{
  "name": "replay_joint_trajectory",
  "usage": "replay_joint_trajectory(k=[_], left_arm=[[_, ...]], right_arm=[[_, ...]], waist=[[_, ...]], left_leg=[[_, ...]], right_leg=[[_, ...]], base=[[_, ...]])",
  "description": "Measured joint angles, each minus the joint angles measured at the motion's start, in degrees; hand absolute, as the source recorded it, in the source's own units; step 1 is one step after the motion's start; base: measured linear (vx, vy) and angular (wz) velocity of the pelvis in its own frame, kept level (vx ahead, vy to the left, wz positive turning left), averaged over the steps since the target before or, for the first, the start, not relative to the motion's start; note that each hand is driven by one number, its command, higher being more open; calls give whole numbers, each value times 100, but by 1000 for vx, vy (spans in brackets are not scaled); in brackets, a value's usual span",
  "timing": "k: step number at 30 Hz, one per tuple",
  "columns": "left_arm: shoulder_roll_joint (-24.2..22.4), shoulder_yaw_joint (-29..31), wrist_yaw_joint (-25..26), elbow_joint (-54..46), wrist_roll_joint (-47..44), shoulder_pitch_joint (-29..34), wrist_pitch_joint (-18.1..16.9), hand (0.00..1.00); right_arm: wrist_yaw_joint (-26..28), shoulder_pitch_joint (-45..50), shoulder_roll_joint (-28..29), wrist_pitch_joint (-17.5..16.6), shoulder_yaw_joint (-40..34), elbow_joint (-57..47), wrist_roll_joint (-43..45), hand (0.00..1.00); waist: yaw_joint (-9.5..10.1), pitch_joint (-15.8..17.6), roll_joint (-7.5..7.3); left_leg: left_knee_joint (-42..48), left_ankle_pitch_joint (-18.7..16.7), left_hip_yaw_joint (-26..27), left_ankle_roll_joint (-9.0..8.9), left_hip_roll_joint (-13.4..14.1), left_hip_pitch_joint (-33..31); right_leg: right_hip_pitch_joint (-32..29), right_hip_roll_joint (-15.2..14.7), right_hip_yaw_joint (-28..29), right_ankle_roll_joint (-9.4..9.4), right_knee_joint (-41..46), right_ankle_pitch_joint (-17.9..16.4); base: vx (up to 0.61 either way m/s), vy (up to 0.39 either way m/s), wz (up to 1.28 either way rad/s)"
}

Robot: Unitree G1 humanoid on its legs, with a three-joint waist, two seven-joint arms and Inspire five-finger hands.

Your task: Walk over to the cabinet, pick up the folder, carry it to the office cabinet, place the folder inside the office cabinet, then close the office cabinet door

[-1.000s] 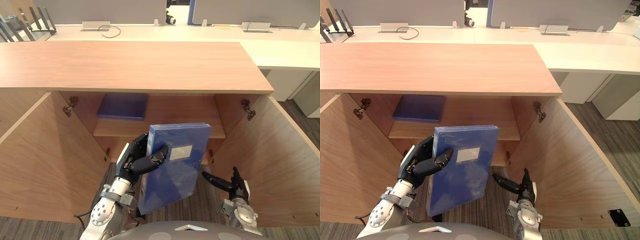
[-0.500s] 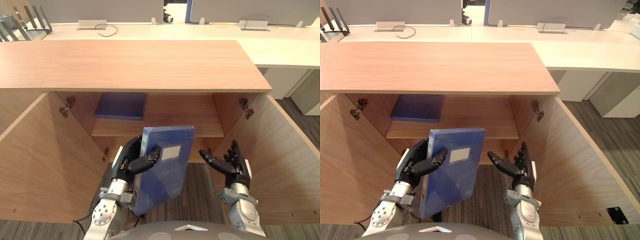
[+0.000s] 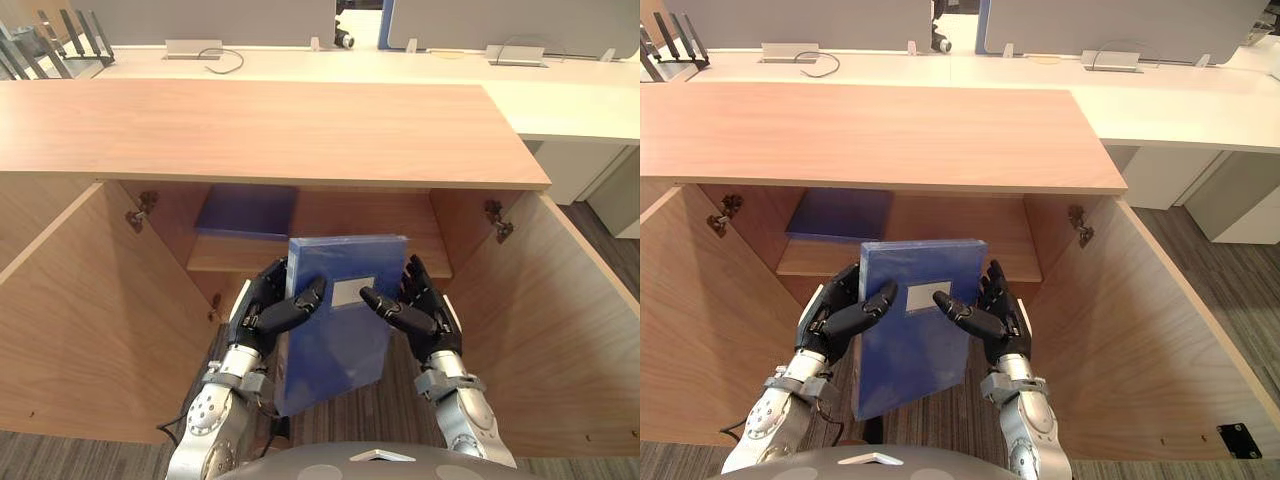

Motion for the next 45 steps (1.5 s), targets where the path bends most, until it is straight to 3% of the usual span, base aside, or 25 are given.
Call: replay_joint_trajectory(k=[14, 20, 23, 24, 31, 34, 41, 45], left_arm=[[374, 115, -742, -671, -1750, 7, 256, 0], [710, 114, -751, -671, -2115, 5, 368, 0], [1069, 104, -751, -670, -2379, -5, 380, 0], [1148, 102, -751, -670, -2428, -9, 377, 0], [2137, -135, -750, -395, -2459, -414, 346, 0], [2521, -377, -751, -272, -2632, -448, 343, 0], [2562, -622, -766, 30, -3366, -448, 296, 0], [2551, -630, -809, 237, -3812, -447, 164, 0]], right_arm=[[257, -910, -510, -3, -608, 252, -123, 100], [611, -1268, -569, -5, -447, 900, 42, 100], [754, -1423, -742, -14, 31, 1395, 526, 100], [806, -1425, -760, -14, 160, 1489, 750, 0], [1343, -1415, -1573, 118, 1487, 1883, 1802, 0], [1365, -1416, -1989, 399, 1849, 1949, 2200, 0], [1422, -1576, -2521, 446, 2366, 1869, 2629, 0], [1425, -1609, -2798, 396, 2497, 1315, 2736, 0]], waist=[[22, -56, 85], [36, -53, 79], [43, -46, 67], [43, -44, 59], [146, -72, -5], [187, -73, -9], [214, -78, 4], [191, -109, 57]], left_leg=[[-3, 40, -120, -4, -10, -2], [-3, 44, -128, -1, -16, -8], [-3, 48, -135, -3, -21, -14], [-2, 51, -140, -5, -21, -21], [2, 106, -219, -2, -24, -110], [3, 121, -283, -6, -29, -121], [3, 122, -370, -30, 6, -119], [3, 117, -388, -56, 30, -119]], right_leg=[[58, 5, -123, -16, 4, -10], [56, 3, -122, -17, 4, -10], [50, 4, -115, -19, 0, -11], [45, 7, -114, -20, -1, -11], [125, 28, -136, -37, -253, 120], [156, 34, -189, -38, -277, 123], [220, 85, -255, -53, -305, 125], [232, 110, -266, -69, -321, 125]], base=[[-7, -4, 3], [0, 0, 0], [0, 0, 0], [0, 0, 0], [-3, -5, 5], [-19, -9, 9], [-14, -9, 6], [0, 0, 0]])
